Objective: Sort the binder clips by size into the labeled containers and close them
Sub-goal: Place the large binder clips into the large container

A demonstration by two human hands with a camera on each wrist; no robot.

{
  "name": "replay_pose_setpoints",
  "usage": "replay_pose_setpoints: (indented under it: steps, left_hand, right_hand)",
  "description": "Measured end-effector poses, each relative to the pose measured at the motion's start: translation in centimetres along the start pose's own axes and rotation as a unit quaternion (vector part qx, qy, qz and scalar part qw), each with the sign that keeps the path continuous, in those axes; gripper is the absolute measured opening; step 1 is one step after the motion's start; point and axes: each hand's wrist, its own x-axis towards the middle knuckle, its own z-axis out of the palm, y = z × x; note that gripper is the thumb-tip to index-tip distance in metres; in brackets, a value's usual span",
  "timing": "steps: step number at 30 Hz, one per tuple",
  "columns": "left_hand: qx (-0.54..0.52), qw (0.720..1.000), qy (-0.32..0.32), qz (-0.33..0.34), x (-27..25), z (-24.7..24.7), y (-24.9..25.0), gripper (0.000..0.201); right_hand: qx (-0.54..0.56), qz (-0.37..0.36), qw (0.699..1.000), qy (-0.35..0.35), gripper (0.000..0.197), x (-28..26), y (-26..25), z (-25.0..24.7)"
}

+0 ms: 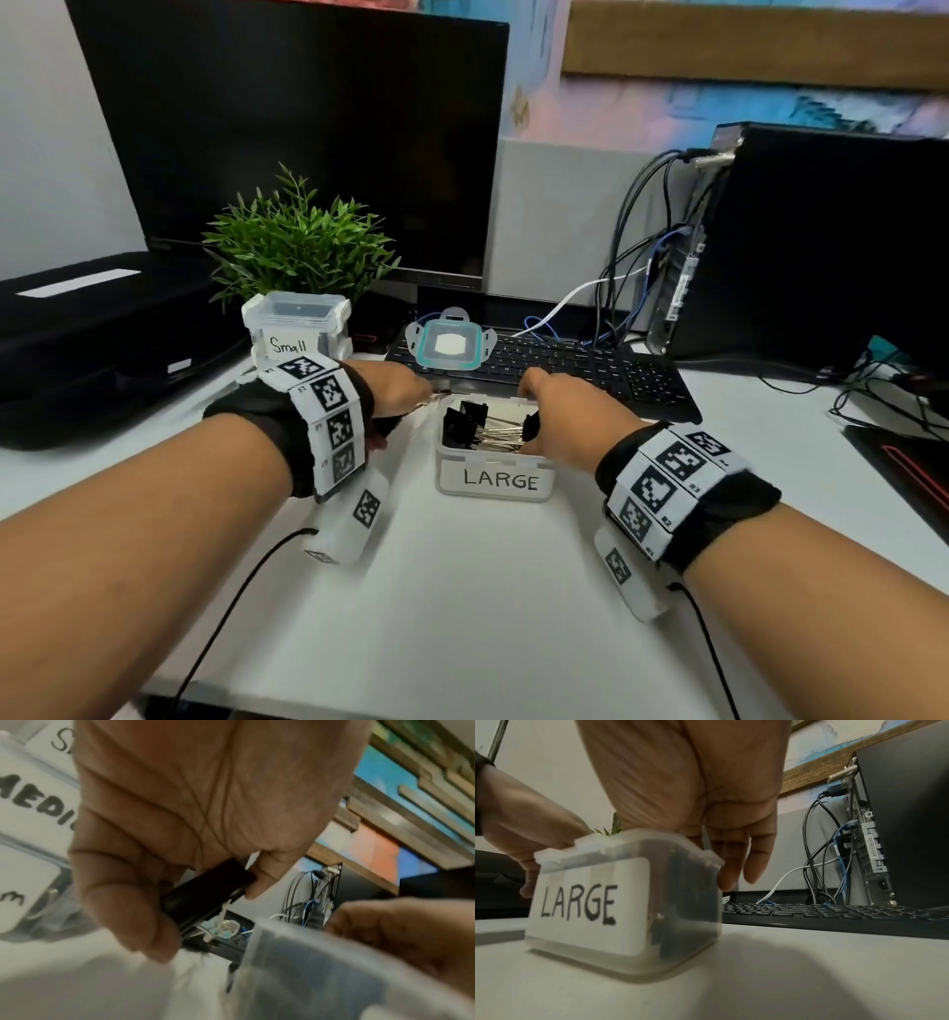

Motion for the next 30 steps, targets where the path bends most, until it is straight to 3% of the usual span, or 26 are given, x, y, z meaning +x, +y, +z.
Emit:
replay_pose_setpoints:
  steps: [7,13,23,30]
  left_hand:
    - [-0.169,0.985,-0.021,0.036,-1.1,-1.5,1.6,0.026]
    - [-0.343,0.929,-0.105,0.094,-2.4,-0.8,2.9,0.026]
    - [-0.374,0.903,-0.14,0.161,-1.7,2.4,2.7,0.021]
    - [-0.269,0.941,-0.083,0.19,-1.7,3.0,1.7,0.042]
  right_hand:
    - [0.001,-0.004,1.0,-0.002,0.054,0.1,0.0,-0.1]
    - [-0.005,-0.004,1.0,-0.003,0.054,0.0,-0.1,-0.3]
    - [-0.007,-0.007,1.0,0.007,0.051,0.0,0.0,-0.2]
    - [0.001,-0.005,1.0,0.009,0.055,0.2,0.2,-0.2]
